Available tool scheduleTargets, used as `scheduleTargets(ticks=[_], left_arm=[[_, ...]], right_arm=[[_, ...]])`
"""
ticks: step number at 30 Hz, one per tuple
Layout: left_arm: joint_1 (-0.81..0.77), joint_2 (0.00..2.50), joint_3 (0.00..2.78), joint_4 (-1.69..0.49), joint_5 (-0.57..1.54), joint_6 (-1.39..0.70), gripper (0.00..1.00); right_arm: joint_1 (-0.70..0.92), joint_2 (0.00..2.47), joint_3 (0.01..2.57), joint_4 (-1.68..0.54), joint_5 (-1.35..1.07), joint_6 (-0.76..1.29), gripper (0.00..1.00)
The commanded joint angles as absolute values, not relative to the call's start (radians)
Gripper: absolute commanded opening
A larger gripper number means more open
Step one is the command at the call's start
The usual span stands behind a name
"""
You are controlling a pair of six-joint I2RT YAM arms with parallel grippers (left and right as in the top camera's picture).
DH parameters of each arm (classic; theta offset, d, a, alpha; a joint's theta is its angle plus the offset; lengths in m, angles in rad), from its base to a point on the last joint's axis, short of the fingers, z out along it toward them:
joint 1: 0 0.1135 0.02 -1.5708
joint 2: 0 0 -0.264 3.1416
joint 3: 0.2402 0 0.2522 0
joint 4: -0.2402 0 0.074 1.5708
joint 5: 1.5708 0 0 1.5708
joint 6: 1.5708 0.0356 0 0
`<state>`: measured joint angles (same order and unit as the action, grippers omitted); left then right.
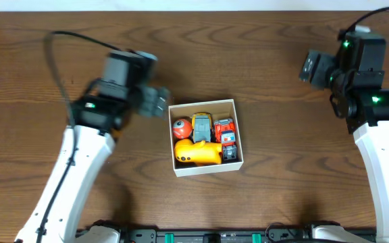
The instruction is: Pack container
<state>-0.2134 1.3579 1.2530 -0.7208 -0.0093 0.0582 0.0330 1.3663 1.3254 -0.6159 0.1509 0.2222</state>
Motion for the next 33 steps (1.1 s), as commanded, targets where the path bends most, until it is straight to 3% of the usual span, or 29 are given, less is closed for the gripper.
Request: scheduleTargets(ticks=[1,8,16,27,33], left_arm=[[-0.133,1.352,1.25,-0.709,-0.02,-0.005,0.98],[-0.054,1.304,1.25,-0.746,-0.02,-0.001,0.98],[-0.049,1.097,1.239,-0.807,-0.02,0.006,0.98],[-0.049,0.665,0.891,-0.645,-0.02,-0.006,0.98],[-0.049,0.526,0.763,-0.579,-0.02,-0.005,0.98]], right_arm=[[0.031,1.368,1.327,-0.568,0.186,0.184,0.99],[0.025,1.343,1.327,-0.634,0.199,0.165,0.99],[0.019,1.131,1.294,-0.76,0.242,0.24,0.99],[0.021,0.614,0.795,-0.693,0.278,0.277,0.99],[0.02,0.501,0.644,-0.693,0.284,0.276,0.99]])
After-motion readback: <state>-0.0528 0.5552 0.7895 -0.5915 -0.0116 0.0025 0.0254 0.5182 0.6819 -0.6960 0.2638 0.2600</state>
